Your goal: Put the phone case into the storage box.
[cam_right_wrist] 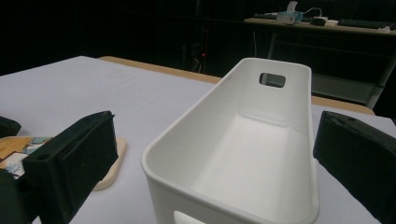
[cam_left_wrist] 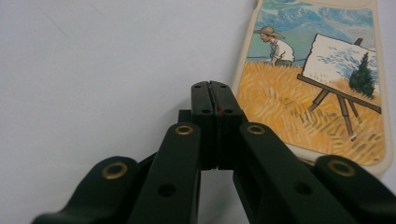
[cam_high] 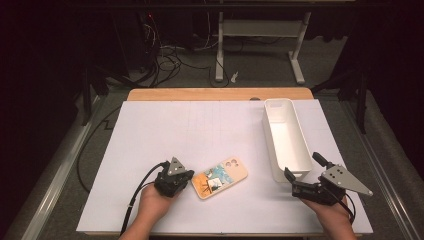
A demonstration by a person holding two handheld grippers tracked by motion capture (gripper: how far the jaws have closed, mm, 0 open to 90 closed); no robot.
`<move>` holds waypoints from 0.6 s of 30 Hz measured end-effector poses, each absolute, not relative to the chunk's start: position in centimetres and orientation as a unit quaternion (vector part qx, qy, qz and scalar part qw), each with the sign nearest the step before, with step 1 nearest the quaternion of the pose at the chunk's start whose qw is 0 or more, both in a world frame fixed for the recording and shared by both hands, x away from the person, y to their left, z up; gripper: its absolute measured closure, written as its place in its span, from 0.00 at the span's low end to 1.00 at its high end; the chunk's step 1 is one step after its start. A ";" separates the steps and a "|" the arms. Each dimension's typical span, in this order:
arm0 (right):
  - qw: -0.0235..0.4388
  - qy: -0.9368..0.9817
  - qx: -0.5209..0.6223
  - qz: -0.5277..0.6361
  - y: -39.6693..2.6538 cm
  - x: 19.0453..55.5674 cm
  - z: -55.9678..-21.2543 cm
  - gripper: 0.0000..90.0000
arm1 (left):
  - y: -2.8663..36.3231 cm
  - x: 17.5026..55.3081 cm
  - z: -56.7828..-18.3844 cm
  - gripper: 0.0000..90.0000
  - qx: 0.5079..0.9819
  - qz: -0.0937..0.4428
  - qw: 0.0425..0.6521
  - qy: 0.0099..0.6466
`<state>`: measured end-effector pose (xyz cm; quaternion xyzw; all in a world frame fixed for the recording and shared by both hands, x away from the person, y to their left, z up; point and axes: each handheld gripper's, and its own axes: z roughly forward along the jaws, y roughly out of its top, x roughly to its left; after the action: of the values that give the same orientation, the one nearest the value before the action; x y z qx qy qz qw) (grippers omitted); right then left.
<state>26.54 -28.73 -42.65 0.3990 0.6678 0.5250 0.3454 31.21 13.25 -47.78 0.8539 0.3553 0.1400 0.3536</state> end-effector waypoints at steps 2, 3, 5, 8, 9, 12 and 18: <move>0.345 0.668 0.399 0.525 -28.7 26.5 -42.6 0.00 | 13.1 31.0 -47.8 1.00 0.856 0.138 0.352 0.351; 0.345 0.668 0.399 0.525 -28.7 26.5 -42.6 0.00 | 13.1 31.0 -47.8 1.00 0.856 0.138 0.352 0.351; 0.345 0.667 0.399 0.526 -28.8 26.5 -42.6 0.00 | 13.0 30.8 -47.8 1.00 0.858 0.135 0.353 0.349; 0.344 0.665 0.402 0.527 -28.8 26.5 -42.6 0.00 | 12.7 30.4 -47.8 1.00 0.861 0.134 0.353 0.342; 0.344 0.665 0.402 0.527 -28.8 26.5 -42.6 0.00 | 12.7 30.4 -47.8 1.00 0.861 0.134 0.353 0.342; 0.343 0.664 0.403 0.528 -28.8 26.5 -42.6 0.00 | 12.6 30.1 -47.7 1.00 0.861 0.132 0.355 0.339; 0.343 0.662 0.405 0.529 -29.0 26.5 -42.6 0.00 | 14.2 29.6 -46.7 1.00 0.841 0.144 0.388 0.348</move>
<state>26.50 -29.02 -42.61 0.4053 0.6618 0.5295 0.3427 29.62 14.16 -46.73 0.8413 0.3481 0.1443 0.3876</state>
